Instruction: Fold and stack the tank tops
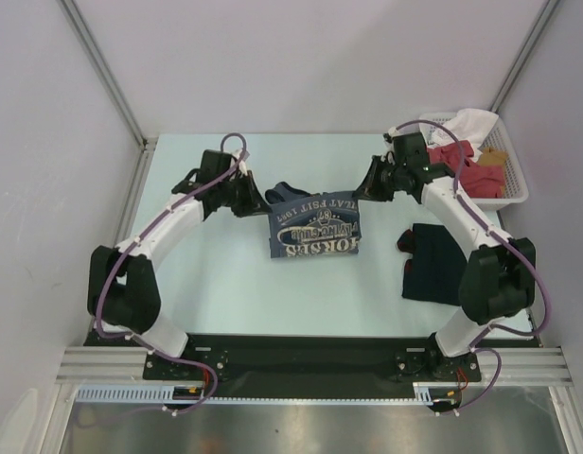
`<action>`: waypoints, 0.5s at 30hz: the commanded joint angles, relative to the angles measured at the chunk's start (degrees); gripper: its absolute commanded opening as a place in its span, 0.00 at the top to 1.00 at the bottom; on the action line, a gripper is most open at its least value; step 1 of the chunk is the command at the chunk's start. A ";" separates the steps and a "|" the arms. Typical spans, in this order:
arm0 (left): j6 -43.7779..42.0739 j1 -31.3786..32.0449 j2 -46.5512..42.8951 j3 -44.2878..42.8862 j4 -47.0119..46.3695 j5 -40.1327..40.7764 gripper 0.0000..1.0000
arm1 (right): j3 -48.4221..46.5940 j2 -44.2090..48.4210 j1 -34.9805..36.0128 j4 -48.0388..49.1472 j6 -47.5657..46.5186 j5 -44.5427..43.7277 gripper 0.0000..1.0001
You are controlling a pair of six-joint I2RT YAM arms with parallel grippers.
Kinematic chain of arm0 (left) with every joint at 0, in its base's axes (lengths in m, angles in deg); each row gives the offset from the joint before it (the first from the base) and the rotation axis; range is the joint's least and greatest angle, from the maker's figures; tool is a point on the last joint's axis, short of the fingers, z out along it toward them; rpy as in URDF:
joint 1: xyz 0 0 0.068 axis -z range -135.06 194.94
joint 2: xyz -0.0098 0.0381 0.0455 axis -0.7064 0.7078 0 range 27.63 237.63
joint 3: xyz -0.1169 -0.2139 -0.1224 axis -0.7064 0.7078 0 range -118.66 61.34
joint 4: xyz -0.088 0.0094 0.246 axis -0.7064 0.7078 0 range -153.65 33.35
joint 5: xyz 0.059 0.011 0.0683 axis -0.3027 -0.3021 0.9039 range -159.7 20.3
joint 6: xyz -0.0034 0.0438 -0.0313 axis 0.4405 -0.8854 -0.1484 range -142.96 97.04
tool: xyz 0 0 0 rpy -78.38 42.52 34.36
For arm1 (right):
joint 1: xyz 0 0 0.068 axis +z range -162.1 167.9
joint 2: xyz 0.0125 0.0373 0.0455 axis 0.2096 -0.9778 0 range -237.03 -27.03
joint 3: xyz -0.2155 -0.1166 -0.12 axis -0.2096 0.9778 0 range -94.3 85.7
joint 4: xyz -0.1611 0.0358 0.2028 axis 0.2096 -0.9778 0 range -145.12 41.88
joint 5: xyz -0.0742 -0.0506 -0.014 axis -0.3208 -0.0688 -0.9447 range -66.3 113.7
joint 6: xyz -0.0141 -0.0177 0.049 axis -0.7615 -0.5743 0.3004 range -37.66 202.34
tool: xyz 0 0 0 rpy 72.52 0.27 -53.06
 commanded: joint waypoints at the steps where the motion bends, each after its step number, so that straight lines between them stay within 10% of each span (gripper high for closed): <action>1: -1.54 -2.99 2.76 -6.38 -0.38 -2.57 1.00 | -8.25 -4.00 -1.49 1.80 -0.77 2.16 1.00; 15: -2.07 -5.28 24.38 -27.66 4.02 -1.17 1.00 | -27.59 -25.80 -3.60 2.41 1.60 5.51 1.00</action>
